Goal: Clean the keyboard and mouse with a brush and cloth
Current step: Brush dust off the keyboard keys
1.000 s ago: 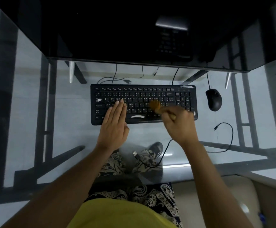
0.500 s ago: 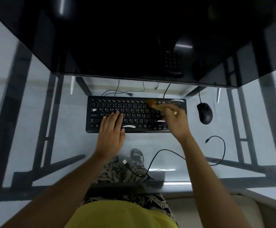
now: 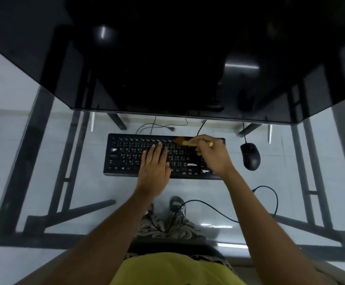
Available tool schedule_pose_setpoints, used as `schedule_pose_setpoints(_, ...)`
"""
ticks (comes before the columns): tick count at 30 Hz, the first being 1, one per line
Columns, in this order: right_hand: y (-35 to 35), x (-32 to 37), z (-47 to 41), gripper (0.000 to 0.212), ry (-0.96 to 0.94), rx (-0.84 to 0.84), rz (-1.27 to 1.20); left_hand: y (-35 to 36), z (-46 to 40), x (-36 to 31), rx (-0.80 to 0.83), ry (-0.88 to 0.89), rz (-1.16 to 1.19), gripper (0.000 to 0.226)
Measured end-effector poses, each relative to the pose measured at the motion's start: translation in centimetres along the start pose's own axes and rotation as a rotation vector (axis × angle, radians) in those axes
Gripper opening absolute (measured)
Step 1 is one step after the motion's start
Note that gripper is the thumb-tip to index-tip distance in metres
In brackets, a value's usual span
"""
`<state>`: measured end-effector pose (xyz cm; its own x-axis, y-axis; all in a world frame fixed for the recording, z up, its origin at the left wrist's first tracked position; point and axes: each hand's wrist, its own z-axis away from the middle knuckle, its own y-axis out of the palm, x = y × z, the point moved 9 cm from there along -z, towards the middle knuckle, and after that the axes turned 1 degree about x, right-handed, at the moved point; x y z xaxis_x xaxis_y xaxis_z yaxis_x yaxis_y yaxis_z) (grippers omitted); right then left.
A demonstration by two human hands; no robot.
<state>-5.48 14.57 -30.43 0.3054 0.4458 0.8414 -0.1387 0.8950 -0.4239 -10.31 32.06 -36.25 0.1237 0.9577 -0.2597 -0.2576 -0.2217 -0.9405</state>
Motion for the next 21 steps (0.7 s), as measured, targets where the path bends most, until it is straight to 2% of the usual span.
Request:
schedule_pose_setpoints(1,0.2,0.1,-0.2,0.026,0.004,0.040,0.010,0.0,0.1,0.0,0.000,-0.005,0.000,0.056)
schedule_pose_setpoints(2,-0.1,0.2,-0.5,0.025,-0.024,0.012,0.074,0.0,0.2,-0.1,-0.002,-0.006,-0.005,0.056)
schedule_pose_setpoints(4,-1.6,0.4,-0.8,0.023,-0.080,-0.118,0.191,0.1,0.4,-0.2,0.011,-0.012,-0.016,0.057)
schedule_pose_setpoints(7,-1.1,0.5,-0.8,0.018,-0.130,0.029,0.245,0.4,0.5,-0.2,0.033,-0.031,-0.035,0.058)
schedule_pose_setpoints(9,-1.4,-0.1,-0.5,0.017,-0.098,0.118,0.301,0.5,0.4,-0.2,0.039,-0.037,-0.032,0.059)
schedule_pose_setpoints(11,-2.8,-0.6,-0.4,0.020,-0.042,0.113,0.221,0.5,0.4,-0.3,0.032,-0.048,-0.038,0.060)
schedule_pose_setpoints(14,-3.8,-0.2,0.1,0.020,-0.133,0.071,0.145,0.4,0.4,-0.6,0.025,-0.067,-0.030,0.060)
schedule_pose_setpoints(17,-2.7,-1.0,0.9,0.019,-0.199,0.174,0.274,0.5,0.6,-0.7,0.019,-0.073,-0.032,0.058)
schedule_pose_setpoints(19,-4.4,-2.2,1.2,0.015,-0.165,0.073,0.367,0.5,0.6,-0.7,0.016,-0.074,-0.041,0.058)
schedule_pose_setpoints(21,-6.4,-2.7,2.0,0.014,-0.139,-0.087,0.303,0.5,0.5,-0.7,0.005,-0.077,-0.045,0.059)
